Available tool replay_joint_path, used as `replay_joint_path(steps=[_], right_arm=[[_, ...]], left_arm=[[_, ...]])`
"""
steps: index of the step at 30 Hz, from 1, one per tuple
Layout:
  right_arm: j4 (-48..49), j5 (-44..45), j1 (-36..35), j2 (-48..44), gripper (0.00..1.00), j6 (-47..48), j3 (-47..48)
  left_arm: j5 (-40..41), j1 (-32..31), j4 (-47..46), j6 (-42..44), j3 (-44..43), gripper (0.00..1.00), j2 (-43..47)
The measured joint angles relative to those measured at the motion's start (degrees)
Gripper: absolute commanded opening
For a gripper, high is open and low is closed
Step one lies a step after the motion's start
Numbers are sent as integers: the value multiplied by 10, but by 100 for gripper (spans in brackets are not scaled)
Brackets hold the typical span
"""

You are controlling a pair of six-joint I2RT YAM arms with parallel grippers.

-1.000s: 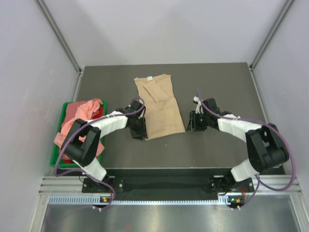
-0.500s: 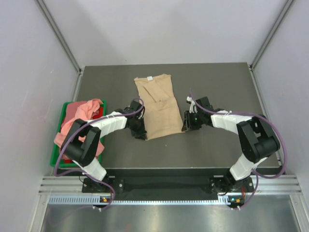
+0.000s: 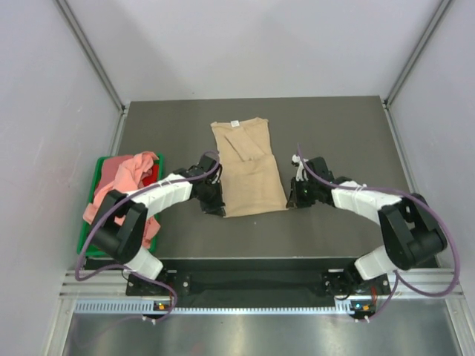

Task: Fold and stack the t-shirts
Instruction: Fold the tshirt

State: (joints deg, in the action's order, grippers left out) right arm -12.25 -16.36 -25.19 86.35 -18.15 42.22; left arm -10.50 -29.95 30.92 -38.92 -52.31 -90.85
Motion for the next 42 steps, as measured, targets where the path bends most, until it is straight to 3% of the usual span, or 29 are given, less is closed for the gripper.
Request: replay_joint_path(steps=[8,10,12,16,19,21,25,31,37,42], right_arm=[[-17,46,-67,-122,0,-47,-97],[-26,59,-84,-139,0,-65,-117],[-38,71,-100,-152,2,-83,-131],[-53,97,-124,-170,27,-117,-137],[-83,120,-133,-180,31,-131,-130],[-118,142,-134,-184,30,-137,-113],[-157,172,-134,-181,14,-134,-49],[-111,153,-134,-67,4,-85,89],[-65,115,-124,86,4,-37,200],[-25,93,-97,185,3,-23,236]], left_arm=[[12,-68,24,-27,62,1,67],[12,-90,27,-42,86,6,77],[13,-107,30,-49,100,18,84],[34,-116,63,-57,99,30,99],[71,-115,118,-48,62,31,103],[100,-112,153,-38,15,31,102],[130,-98,165,-17,-88,29,97],[118,-50,106,6,-147,24,14],[136,-18,76,19,-167,22,-104],[160,6,64,20,-175,22,-142]])
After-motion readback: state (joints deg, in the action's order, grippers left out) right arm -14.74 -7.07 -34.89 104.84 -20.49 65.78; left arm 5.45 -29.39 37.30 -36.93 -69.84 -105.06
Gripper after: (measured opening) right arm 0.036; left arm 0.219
